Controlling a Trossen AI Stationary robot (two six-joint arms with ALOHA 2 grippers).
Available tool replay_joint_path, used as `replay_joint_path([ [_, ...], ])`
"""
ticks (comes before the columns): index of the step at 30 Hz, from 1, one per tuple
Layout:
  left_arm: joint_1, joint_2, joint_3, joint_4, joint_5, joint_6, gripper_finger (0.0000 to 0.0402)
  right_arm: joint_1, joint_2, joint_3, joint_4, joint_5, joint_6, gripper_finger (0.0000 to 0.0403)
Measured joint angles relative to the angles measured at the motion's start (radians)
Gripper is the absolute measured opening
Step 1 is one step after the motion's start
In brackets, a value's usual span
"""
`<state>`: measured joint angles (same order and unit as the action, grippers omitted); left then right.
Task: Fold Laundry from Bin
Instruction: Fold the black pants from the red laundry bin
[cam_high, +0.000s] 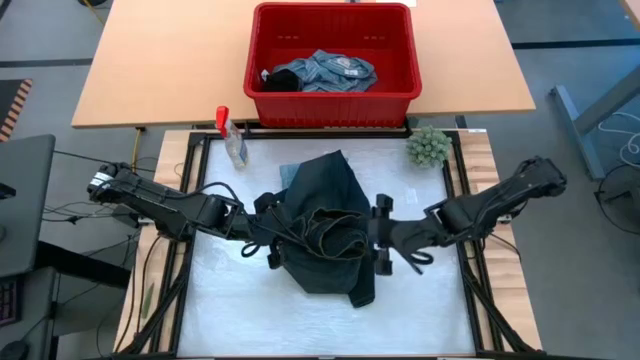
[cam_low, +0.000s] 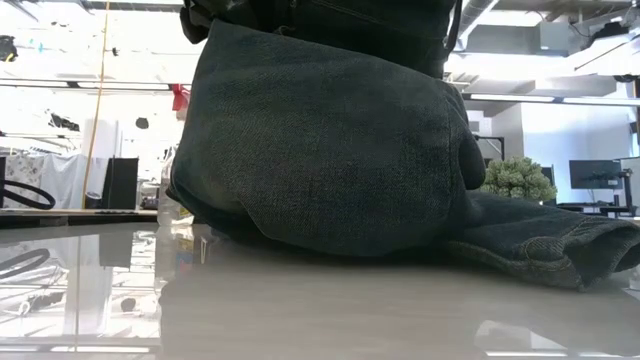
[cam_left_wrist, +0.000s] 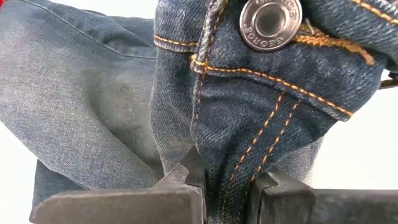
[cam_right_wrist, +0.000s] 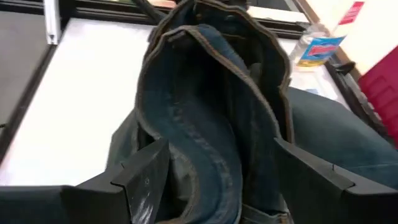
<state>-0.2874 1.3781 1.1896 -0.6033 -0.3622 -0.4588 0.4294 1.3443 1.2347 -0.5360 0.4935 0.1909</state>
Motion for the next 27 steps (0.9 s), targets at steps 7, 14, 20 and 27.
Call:
replay_joint_path([
  [7,0.0,0.0,0.0,0.0,0.0,0.006,0.0026,0.017,0.048,0.052,-0.113,0.055,0.004,0.0301],
  [14,0.0,0.0,0.0,0.001,0.001,0.02,0.0026,0.016,0.05,0.059,-0.222,0.121,0.055,0.0301],
  [20,0.0,0.0,0.0,0.031,0.029,0.097,0.0026,-0.043,0.065,0.059,-0.245,0.092,0.047,0.0301],
  [27,-0.002,0.001,0.0,0.045,0.039,0.212,0.0026,-0.146,0.097,0.059,-0.25,-0.047,0.039,0.0302],
])
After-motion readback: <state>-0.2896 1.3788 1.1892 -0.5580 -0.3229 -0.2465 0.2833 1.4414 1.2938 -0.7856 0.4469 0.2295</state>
